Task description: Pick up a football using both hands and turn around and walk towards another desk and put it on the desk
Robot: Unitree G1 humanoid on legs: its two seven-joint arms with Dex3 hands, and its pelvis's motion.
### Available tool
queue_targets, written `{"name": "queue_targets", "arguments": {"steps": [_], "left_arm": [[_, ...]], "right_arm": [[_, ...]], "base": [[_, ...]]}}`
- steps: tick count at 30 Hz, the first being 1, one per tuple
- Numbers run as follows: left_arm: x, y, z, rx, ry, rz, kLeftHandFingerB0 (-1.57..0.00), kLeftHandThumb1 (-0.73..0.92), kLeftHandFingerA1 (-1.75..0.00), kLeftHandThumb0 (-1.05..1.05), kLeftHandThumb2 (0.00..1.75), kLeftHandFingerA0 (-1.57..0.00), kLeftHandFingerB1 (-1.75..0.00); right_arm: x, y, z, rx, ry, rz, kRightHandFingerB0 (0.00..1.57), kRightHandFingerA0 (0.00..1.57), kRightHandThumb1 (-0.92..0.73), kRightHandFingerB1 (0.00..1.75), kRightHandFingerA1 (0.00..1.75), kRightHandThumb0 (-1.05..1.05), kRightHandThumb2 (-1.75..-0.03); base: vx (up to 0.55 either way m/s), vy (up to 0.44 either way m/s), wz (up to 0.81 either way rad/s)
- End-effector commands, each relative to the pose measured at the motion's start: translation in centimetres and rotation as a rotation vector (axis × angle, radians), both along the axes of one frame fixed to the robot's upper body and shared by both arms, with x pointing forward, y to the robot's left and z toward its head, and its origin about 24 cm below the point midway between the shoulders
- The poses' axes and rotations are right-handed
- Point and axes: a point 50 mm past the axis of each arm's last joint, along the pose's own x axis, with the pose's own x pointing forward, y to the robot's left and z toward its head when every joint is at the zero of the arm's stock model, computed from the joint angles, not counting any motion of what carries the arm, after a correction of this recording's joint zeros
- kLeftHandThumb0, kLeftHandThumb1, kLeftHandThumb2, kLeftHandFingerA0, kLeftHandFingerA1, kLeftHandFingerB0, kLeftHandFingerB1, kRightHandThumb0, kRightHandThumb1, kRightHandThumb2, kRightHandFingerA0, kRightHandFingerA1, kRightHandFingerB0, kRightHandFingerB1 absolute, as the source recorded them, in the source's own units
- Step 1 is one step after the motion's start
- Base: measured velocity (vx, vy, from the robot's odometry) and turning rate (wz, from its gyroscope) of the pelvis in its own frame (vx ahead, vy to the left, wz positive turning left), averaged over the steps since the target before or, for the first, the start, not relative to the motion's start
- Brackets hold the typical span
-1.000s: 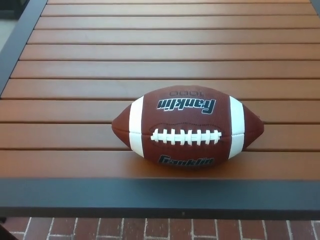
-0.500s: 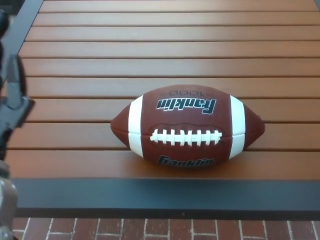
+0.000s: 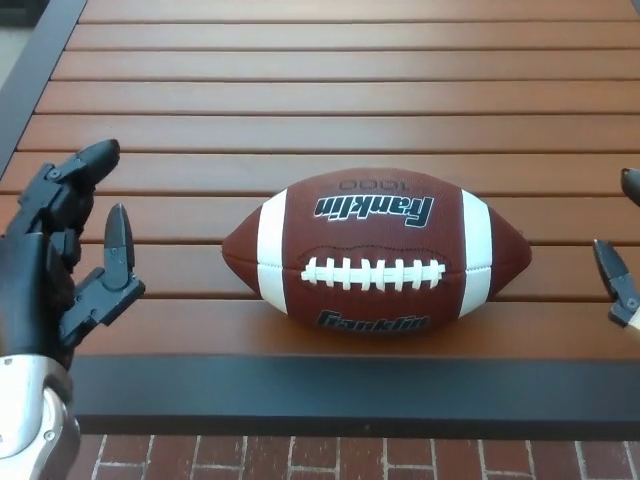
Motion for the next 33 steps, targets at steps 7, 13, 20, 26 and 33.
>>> {"name": "queue_targets", "arguments": {"steps": [7, 13, 20, 26, 33], "left_arm": [[0.2, 0.1, -1.0, 0.000, 0.043, -0.014, -0.30, 0.92, -0.44, -0.41, 0.67, -0.31, -0.39], [1.1, -2.2, -2.6, -0.071, 0.102, -0.125, 0.00, 0.68, -0.50, -0.31, 1.20, 0.00, -0.50], [1.1, -3.7, -4.9, -0.165, 0.184, -0.137, -0.05, 0.79, -0.49, -0.75, 1.11, -0.08, -0.32], [1.1, -3.9, -6.2, -0.199, 0.225, -0.097, -0.06, 0.92, -0.44, -0.79, 0.80, -0.19, -0.24], [1.1, -4.1, -7.2, -0.196, 0.253, -0.106, -0.06, 0.92, -0.46, -0.81, 0.80, -0.19, -0.26]], "right_arm": [[1.0, -0.4, 0.2, -0.031, 0.023, -0.015, 0.25, 0.26, -0.83, 0.32, 0.40, -0.58, -0.64], [2.1, 2.2, 0.2, 0.019, 0.023, 0.033, 0.21, 0.21, -0.89, 0.29, 0.39, -0.61, -0.66], [2.7, 3.2, -1.5, 0.063, 0.099, 0.045, 0.10, 0.07, -0.73, 0.44, 0.49, -0.73, -1.08], [2.9, 3.4, -3.3, 0.112, 0.129, 0.007, 0.19, 0.14, -0.92, 0.32, 0.45, -0.69, -0.70], [3.0, 4.3, -3.7, 0.125, 0.132, 0.013, 0.22, 0.17, -0.92, 0.31, 0.41, -0.68, -0.72]], "base": [[0.00, 0.000, 0.00], [0.00, 0.000, 0.00], [0.00, 0.000, 0.00], [0.00, 0.000, 0.00], [0.00, 0.000, 0.00]]}}
